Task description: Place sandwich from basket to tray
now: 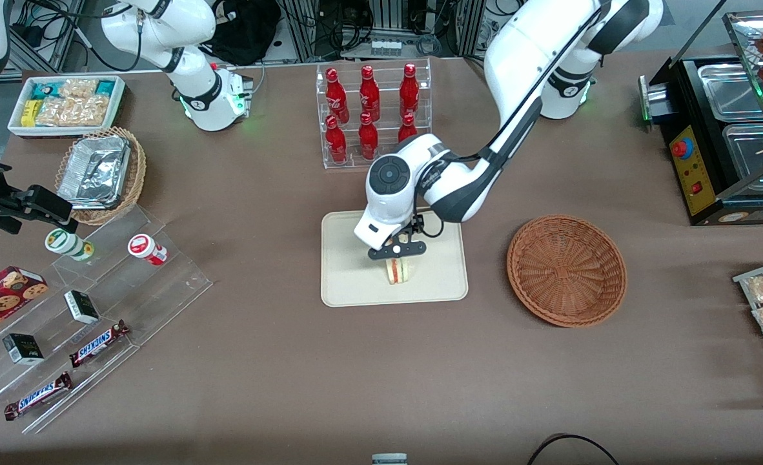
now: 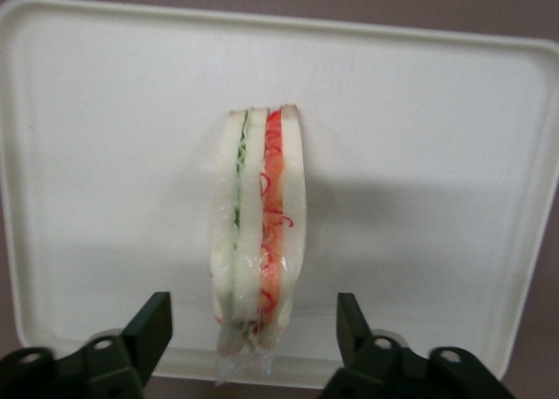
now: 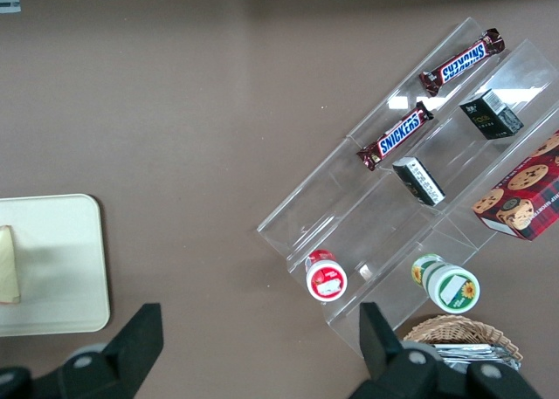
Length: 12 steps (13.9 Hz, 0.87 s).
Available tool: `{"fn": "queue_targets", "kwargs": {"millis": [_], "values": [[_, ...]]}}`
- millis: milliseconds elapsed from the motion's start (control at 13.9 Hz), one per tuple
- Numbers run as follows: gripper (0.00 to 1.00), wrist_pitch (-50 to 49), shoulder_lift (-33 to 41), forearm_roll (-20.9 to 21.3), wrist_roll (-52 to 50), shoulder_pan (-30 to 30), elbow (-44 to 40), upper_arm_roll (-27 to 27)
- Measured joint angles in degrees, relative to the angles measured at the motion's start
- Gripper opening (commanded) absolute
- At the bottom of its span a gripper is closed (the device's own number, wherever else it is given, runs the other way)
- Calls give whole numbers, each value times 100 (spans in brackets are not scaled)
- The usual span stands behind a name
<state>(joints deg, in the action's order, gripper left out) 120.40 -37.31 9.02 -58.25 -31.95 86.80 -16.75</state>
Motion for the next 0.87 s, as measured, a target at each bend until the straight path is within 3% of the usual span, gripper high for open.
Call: {"fn": "queue_targets", "kwargs": {"millis": [216,505,866], "values": [[100,-839,758,7,-217,262,-84,67],[100,-1748,1884,16,-67,1184,28,91],[100,-2892,2820,-395,1849,2494,157,106]]}}
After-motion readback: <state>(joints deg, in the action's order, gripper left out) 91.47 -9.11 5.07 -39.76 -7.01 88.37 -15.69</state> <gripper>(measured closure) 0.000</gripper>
